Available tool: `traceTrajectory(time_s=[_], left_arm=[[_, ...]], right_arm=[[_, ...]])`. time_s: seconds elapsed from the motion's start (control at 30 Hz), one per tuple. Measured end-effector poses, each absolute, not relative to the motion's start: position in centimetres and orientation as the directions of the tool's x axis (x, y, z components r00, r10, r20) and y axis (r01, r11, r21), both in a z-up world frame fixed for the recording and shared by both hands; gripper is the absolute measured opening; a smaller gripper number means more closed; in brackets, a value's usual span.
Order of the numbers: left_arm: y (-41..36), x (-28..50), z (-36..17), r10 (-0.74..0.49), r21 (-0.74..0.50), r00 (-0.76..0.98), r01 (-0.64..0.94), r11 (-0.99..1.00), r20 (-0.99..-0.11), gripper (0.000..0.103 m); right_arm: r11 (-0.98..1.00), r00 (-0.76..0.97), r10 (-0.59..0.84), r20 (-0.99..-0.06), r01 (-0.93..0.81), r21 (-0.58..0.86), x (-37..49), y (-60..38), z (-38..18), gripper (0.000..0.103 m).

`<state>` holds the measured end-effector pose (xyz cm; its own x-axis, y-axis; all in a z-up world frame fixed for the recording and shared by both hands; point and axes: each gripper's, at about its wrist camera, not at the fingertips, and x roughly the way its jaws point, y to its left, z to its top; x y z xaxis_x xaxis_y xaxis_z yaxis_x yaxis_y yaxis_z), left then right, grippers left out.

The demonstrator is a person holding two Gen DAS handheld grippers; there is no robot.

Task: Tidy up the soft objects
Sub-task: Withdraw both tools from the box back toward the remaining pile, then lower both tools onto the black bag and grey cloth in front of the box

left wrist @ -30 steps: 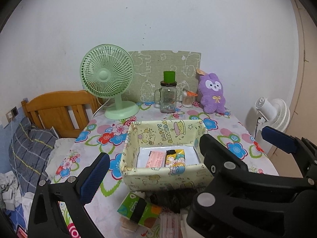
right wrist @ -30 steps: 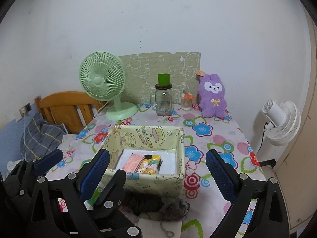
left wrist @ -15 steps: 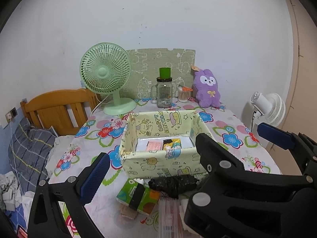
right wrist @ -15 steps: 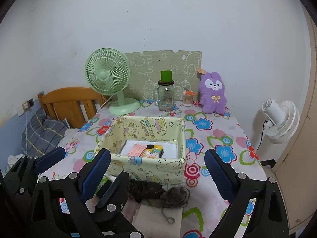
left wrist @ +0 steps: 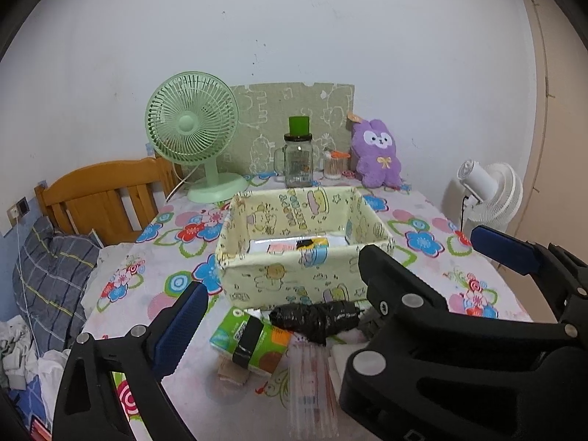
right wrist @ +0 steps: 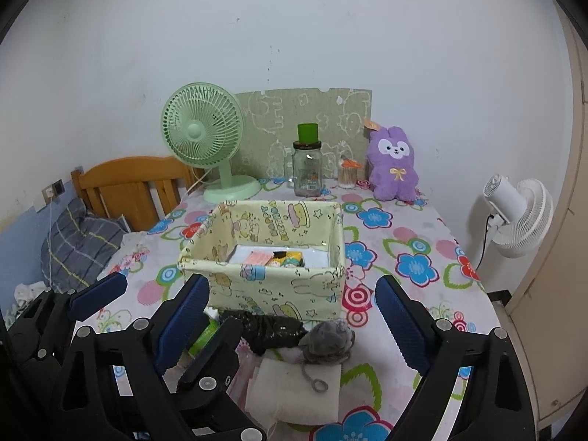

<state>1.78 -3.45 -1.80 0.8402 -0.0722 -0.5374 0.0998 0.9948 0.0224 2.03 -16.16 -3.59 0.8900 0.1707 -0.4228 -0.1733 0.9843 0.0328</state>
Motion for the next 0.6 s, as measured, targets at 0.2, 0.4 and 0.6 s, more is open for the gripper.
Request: traceTrajectory(time_s=[0.2,0.4,0.6], left_arm=[[-3.7,1.5,-3.0,-0.087,0.023,0.822,0.12,0.992,-0.563,0.099],[-3.5,1.5,-4.3,-0.085,0.019,0.804,0.119,0.993,-0.589,0.098],[-3.2,1.7,-5.4,-0.089,0.016,0.788,0.124,0.992,-0.61,0.098]], right_arm=[[0.983,0.875,0.181,-0.449,-0.175,0.054,2.1,-16.3,-5.2,0.093],[0.981,0.859,0.189,-0.475,-0.183,0.058,2.3,-15.9,-6.5,0.092],[0.981,0.848,0.191,-0.494,-0.188,0.057,2.6,-15.6,-7.5,0.09]])
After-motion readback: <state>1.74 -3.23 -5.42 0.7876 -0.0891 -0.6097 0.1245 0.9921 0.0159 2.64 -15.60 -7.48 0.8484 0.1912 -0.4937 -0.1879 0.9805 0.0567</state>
